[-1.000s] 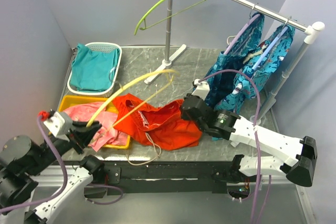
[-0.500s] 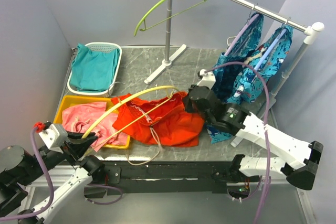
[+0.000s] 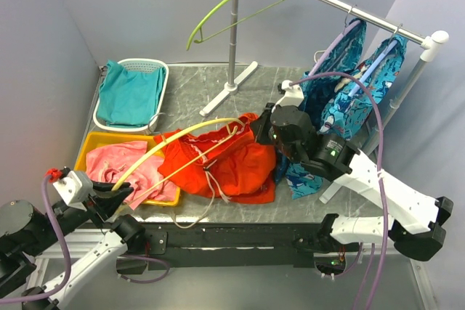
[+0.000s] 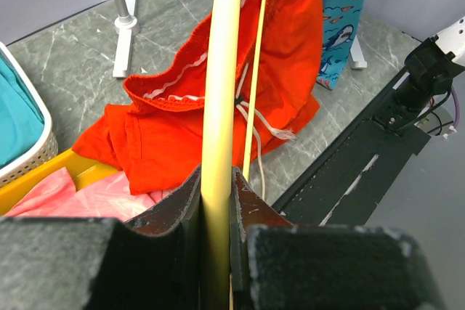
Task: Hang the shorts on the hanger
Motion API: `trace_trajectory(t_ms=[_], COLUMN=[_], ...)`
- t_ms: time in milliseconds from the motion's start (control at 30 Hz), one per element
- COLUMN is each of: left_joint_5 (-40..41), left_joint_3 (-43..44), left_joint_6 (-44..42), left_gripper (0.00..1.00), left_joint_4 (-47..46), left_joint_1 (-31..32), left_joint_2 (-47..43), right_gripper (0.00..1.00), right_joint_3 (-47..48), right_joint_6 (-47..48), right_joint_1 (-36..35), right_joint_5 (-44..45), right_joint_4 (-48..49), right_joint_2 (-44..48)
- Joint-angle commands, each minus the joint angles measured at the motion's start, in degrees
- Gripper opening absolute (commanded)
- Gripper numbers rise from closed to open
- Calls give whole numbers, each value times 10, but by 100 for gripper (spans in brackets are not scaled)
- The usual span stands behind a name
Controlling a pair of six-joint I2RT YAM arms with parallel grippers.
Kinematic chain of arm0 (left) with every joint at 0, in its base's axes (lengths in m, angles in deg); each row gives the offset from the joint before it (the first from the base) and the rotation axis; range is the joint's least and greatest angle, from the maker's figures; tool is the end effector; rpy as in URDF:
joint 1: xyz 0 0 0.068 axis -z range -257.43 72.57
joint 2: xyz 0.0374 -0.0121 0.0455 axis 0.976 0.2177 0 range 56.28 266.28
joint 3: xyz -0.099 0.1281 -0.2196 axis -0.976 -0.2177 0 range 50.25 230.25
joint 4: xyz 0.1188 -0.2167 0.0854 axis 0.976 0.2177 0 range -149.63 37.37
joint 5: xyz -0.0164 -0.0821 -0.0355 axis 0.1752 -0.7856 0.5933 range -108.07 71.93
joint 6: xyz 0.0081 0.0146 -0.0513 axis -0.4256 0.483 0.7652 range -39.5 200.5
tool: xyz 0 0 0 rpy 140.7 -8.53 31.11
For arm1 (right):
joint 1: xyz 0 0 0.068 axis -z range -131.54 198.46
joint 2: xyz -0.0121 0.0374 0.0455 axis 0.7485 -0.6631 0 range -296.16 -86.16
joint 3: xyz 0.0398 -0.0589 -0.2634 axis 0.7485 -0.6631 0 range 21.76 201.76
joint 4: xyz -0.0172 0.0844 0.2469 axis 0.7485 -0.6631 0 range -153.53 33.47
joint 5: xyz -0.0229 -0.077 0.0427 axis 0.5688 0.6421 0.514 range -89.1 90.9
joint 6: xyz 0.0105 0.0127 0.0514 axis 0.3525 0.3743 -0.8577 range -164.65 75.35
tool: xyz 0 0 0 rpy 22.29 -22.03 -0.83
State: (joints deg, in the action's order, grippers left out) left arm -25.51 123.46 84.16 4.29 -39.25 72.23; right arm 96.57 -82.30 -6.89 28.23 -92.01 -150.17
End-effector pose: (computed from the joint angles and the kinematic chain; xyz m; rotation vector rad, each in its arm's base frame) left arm -0.0368 0.0231 0.4120 0.6076 1.6190 -0.6534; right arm 0.1442 0.1797 0.4115 0.0002 1.9977 0.5875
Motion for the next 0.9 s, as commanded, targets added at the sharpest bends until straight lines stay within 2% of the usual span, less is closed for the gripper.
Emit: trace_trajectory(t_ms=[0, 300, 400, 500, 633, 733, 867], left_joint_5=[5, 15, -17, -30, -22, -15, -45], left_joint_3=[15, -35, -53, -71, -97, -126, -167], left_joint_6=[-4, 3, 5, 3, 24, 50, 85], left_gripper=[1, 1, 1, 1, 1, 1, 1], left_joint_4=[-32, -76, -109, -154, -238, -303, -362], left_joint_1=[7, 5, -9, -44, -94, -126, -162], left_joint_2=[7, 14, 19, 13, -35, -71, -97], right_gripper=[0, 0, 0, 0, 0, 0, 1], right_joint_3=[75, 202, 290, 413, 481, 496, 496], right_joint_6=[30, 121, 171, 187, 195, 191, 188], right_joint_1=[-11, -84, -127, -150, -159, -168, -183], right_joint_5=[3, 11, 54, 60, 23, -24, -68], right_joint_4=[10, -12, -56, -96, -102, -86, -69], right_joint_2=[-19, -101, -167, -249, -291, -300, -302])
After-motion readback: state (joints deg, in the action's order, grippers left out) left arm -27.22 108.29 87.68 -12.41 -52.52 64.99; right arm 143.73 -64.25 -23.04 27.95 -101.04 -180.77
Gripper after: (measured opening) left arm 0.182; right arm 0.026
